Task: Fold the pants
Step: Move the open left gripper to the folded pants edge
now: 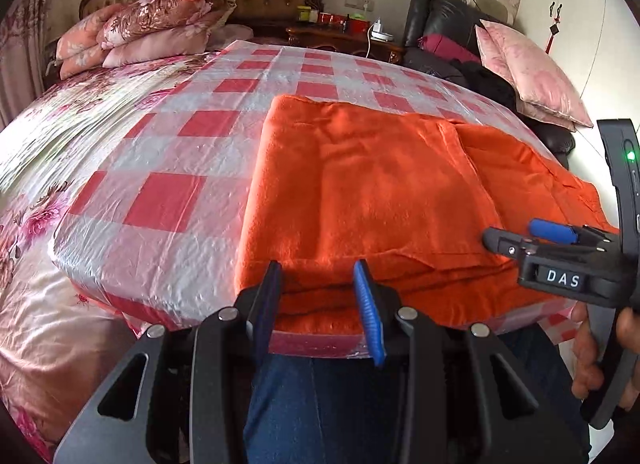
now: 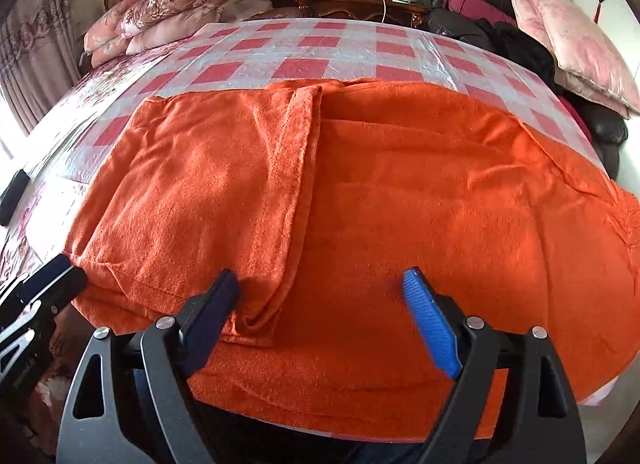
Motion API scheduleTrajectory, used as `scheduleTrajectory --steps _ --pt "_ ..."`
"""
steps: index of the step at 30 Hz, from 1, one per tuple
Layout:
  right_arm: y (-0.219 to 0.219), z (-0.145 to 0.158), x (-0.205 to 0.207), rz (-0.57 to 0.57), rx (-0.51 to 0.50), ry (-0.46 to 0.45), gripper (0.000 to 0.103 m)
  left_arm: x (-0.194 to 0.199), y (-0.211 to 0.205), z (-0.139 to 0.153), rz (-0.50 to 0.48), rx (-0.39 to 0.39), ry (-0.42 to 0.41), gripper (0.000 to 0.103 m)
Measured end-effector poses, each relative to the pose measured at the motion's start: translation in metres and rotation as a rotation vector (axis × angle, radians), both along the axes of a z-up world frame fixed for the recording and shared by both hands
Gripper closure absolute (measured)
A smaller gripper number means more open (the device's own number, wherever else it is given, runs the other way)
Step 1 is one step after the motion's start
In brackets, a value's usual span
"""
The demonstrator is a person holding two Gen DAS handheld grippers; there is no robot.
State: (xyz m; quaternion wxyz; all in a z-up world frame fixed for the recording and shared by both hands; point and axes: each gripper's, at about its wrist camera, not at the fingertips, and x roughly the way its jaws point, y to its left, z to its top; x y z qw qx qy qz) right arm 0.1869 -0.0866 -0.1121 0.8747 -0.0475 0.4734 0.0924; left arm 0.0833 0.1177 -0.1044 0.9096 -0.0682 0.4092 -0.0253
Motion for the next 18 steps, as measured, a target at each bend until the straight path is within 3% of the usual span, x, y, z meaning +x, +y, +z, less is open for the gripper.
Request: scheduleTrajectory --steps 3,7,11,15,18 --pt "0.0 -0.001 0.0 0.004 0.015 0.002 0.019 0.002 0.012 0.005 0.039 -0.019 -0.002 0.062" --pt "0.001 -0.001 0.0 -0.008 0.019 0.011 0.015 0.017 0.035 0.018 0.11 -0.031 -0.01 0.042" --pt "0.002 -0.001 0.002 -0.025 0.011 0.033 0.015 0.041 0.054 0.012 0.149 -0.037 0.047 0.039" --pt "0.001 -0.001 0.002 -0.057 0.014 0.042 0.013 0.051 0.06 0.005 0.138 -0.03 0.102 0.025" --pt "-0.001 -0.002 0.004 -0.075 0.032 0.065 0.005 0.05 0.062 0.001 0.141 -0.037 0.111 0.018"
